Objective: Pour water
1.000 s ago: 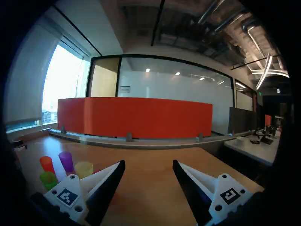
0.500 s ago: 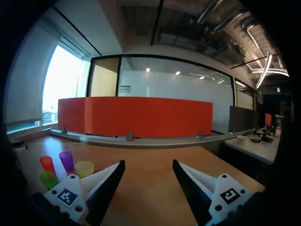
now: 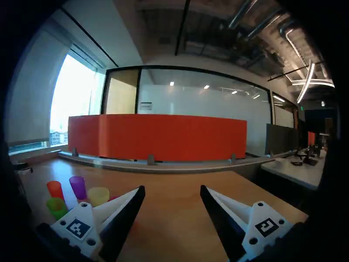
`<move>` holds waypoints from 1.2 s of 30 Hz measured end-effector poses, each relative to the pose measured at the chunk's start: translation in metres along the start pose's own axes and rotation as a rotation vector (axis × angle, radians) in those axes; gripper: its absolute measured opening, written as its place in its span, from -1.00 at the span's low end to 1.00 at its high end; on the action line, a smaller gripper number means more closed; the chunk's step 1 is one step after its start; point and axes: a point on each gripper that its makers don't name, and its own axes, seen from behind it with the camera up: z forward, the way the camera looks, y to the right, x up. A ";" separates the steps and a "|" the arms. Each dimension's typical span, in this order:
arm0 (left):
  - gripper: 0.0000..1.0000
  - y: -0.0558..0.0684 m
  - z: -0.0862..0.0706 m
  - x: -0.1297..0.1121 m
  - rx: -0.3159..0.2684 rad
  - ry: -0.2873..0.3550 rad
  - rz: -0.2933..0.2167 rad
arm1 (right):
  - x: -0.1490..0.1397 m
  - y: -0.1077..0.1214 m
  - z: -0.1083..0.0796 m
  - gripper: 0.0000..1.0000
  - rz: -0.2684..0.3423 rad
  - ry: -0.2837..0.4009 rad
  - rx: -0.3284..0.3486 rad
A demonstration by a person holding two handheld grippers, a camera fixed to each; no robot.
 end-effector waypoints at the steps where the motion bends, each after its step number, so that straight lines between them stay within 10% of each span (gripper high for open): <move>1: 0.97 0.000 0.000 0.000 0.000 0.000 0.000 | 0.000 0.001 0.000 0.96 0.000 0.004 0.000; 36: 0.97 -0.001 0.000 0.000 0.000 0.000 0.000 | -0.039 -0.006 0.003 0.98 0.052 0.066 0.047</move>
